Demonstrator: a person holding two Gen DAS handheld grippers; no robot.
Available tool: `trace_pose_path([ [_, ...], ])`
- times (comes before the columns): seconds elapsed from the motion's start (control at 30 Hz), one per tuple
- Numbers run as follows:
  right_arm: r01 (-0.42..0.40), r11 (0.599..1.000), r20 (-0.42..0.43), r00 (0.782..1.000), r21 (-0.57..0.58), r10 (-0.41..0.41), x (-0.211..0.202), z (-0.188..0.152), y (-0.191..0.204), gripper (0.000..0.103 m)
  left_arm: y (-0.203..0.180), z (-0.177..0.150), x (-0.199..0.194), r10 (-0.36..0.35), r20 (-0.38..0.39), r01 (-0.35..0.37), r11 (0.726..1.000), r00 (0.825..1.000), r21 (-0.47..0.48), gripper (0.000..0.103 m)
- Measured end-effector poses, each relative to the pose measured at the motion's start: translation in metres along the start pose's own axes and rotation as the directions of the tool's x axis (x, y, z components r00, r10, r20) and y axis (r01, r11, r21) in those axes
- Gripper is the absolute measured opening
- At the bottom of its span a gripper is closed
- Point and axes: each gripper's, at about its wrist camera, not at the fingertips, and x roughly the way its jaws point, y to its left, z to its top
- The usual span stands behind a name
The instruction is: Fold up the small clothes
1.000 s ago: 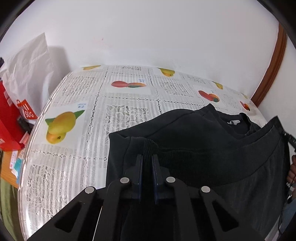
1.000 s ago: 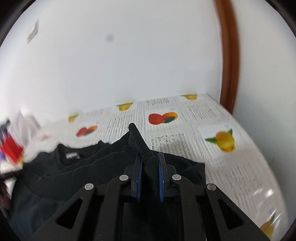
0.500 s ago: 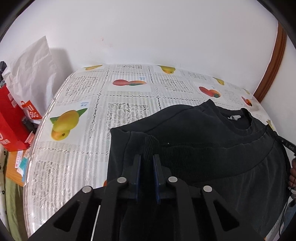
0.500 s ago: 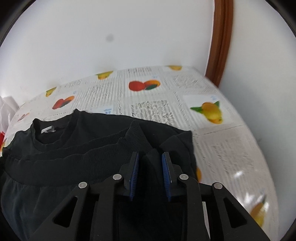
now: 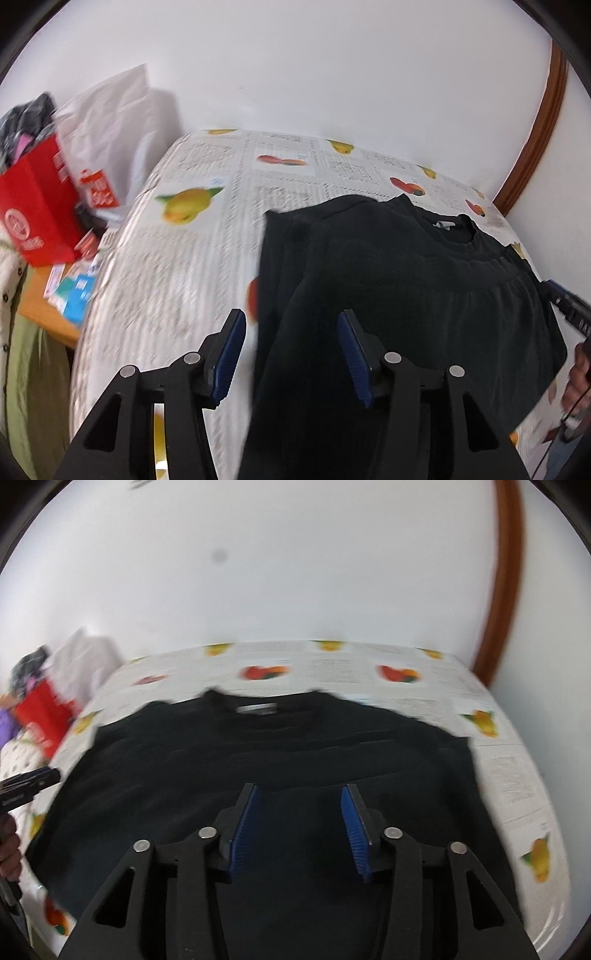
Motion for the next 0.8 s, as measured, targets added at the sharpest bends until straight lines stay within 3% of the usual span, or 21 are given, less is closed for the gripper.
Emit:
trace_pose_path([
  [0.17,-0.14,0.984,-0.038,0.99,-0.109,0.137,-0.007,-0.036,0.094,0.057,0.037,-0.024,-0.021,0.037,-0.027,-0.038,0.998,0.999,-0.059,0.053],
  [0.4,-0.306,0.909,-0.1,0.952,-0.283,0.289,-0.019,-0.092,0.219,0.06,0.084,-0.056,-0.038,0.055,-0.066,-0.063,0.99,0.996,-0.128,0.055],
  [0.6,-0.311,0.846,-0.136,0.95,-0.433,0.28,-0.016,-0.122,0.291,0.063,0.104,-0.069,-0.049,0.026,-0.054,-0.033,0.99,0.998,-0.139,0.055],
  [0.8,-0.243,0.817,-0.118,0.97,-0.523,0.213,-0.009,-0.136,0.319,0.071,0.119,-0.076,-0.054,0.01,-0.041,-0.017,0.987,0.999,-0.161,0.056],
])
